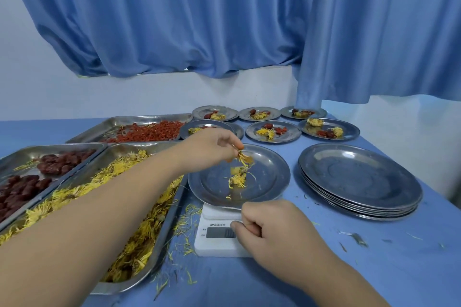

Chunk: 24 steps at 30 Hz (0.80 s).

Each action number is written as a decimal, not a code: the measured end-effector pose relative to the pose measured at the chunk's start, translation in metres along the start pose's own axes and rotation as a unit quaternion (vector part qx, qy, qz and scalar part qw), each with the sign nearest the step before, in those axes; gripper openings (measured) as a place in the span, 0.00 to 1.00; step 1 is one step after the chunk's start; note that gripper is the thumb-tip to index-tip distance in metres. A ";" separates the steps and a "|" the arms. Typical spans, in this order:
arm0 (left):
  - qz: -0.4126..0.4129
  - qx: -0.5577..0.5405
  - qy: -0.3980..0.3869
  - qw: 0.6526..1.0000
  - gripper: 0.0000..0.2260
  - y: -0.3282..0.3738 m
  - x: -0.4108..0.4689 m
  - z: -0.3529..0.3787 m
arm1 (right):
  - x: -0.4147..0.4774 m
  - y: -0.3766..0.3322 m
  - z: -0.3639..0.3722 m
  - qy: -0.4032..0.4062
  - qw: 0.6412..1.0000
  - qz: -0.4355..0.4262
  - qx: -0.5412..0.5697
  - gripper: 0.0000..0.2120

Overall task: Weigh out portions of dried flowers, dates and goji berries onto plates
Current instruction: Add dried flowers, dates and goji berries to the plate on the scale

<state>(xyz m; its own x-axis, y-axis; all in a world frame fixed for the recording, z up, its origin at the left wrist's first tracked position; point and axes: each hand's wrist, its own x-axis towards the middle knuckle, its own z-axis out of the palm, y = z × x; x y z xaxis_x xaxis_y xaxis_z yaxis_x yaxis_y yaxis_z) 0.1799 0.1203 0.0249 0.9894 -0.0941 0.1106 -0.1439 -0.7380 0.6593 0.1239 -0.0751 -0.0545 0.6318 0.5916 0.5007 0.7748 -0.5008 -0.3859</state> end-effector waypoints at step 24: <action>-0.065 0.121 0.017 0.990 0.11 -0.007 0.026 0.033 | 0.000 -0.010 -0.003 -0.028 0.999 -0.023 -0.028 0.20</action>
<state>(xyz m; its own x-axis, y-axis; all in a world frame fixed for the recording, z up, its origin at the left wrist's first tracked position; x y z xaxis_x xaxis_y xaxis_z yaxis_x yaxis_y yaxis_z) 0.2071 0.1006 -0.0012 0.9974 0.0311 0.0644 -0.0031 -0.8811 0.4728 0.1163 -0.0719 -0.0480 0.5970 0.6487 0.4720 0.8016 -0.5063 -0.3180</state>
